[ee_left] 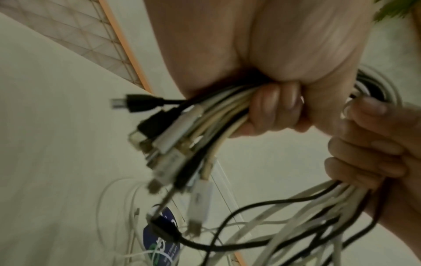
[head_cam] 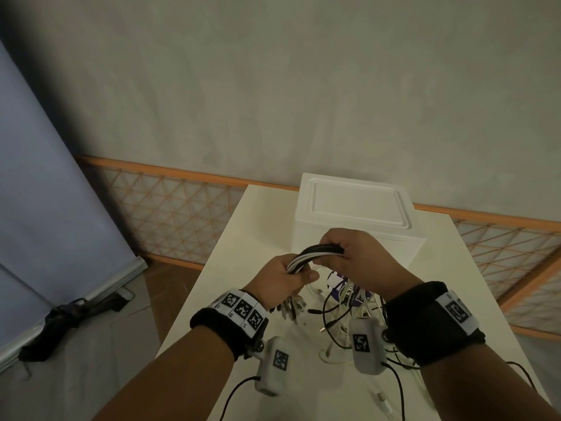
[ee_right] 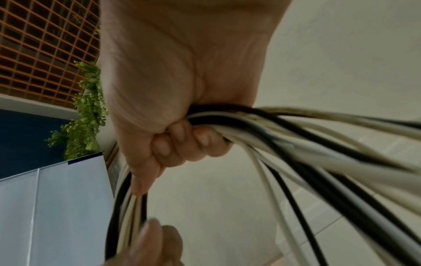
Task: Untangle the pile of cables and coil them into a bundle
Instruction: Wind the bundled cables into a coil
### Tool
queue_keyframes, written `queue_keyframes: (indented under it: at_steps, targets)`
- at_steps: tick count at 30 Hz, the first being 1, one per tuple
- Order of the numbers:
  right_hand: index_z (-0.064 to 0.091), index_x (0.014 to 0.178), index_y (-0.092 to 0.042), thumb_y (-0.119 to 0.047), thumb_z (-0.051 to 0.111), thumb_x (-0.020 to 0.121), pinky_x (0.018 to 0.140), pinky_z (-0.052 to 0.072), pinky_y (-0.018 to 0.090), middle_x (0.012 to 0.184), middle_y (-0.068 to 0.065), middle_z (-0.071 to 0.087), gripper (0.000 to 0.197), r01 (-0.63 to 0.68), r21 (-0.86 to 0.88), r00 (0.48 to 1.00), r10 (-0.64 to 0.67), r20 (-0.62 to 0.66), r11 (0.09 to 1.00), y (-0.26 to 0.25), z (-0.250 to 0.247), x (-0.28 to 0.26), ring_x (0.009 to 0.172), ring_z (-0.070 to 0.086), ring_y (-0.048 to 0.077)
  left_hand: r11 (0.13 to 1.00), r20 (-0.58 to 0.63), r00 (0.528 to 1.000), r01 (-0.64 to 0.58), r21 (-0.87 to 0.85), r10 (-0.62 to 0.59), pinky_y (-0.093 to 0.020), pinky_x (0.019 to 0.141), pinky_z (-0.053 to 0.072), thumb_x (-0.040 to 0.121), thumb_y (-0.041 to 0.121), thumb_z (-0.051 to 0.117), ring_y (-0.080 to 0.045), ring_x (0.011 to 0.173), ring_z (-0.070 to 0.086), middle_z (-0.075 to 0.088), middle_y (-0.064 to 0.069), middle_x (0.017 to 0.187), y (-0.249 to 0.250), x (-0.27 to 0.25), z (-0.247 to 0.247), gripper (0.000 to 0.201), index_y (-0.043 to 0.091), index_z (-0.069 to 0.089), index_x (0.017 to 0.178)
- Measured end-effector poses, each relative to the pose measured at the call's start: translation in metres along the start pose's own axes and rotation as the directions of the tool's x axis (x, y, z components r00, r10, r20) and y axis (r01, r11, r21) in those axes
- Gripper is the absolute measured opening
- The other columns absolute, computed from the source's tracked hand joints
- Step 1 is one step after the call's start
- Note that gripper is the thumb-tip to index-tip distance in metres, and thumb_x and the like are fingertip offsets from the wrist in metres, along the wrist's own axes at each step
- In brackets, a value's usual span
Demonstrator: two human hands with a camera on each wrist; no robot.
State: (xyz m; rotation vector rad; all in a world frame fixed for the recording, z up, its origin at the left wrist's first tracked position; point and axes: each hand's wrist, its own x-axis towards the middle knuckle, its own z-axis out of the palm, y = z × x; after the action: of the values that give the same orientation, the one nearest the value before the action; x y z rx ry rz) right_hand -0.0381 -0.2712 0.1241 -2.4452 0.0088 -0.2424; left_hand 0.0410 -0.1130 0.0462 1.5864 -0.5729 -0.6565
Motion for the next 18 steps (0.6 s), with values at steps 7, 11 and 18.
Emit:
queue_keyframes:
  at_steps: [7, 11, 18]
  targets:
    - [0.058, 0.095, -0.028, -0.034, 0.075, 0.074, 0.071, 0.047, 0.025, 0.084, -0.012, 0.061, 0.027, -0.132, -0.252, 0.941, 0.201, 0.271, 0.959, 0.032, -0.005, -0.017, 0.075, 0.058, 0.004, 0.31, 0.143, 0.98, -0.181, 0.933, 0.139, -0.029, 0.058, 0.034, 0.097, 0.04, 0.045, -0.023, 0.069, 0.057, 0.061, -0.001, 0.075, 0.007, 0.0, -0.017, 0.029, 0.018, 0.055, 0.08]
    - [0.02, 0.148, -0.022, -0.03, 0.069, 0.072, 0.117, 0.011, 0.041, 0.143, -0.005, 0.037, 0.09, -0.038, -0.387, 0.905, 0.196, 0.378, 0.921, 0.013, 0.015, -0.016, 0.134, 0.033, 0.014, -0.087, 0.29, 0.956, -0.286, 0.954, 0.04, -0.021, 0.043, 0.018, 0.07, 0.027, 0.072, -0.017, 0.042, 0.053, 0.057, 0.001, 0.052, 0.021, 0.0, -0.004, 0.02, 0.018, 0.057, 0.06]
    - [0.05, 0.115, -0.016, -0.028, 0.054, 0.088, 0.079, 0.052, 0.037, 0.1, 0.003, 0.065, 0.03, -0.107, -0.36, 0.957, 0.194, 0.214, 0.927, 0.007, 0.064, -0.005, 0.092, 0.063, 0.021, -0.103, 0.273, 0.96, -0.266, 0.958, 0.059, -0.039, 0.092, 0.036, 0.084, 0.002, 0.042, -0.028, 0.093, 0.058, 0.063, -0.005, 0.097, 0.015, -0.001, -0.005, 0.026, 0.014, 0.062, 0.095]
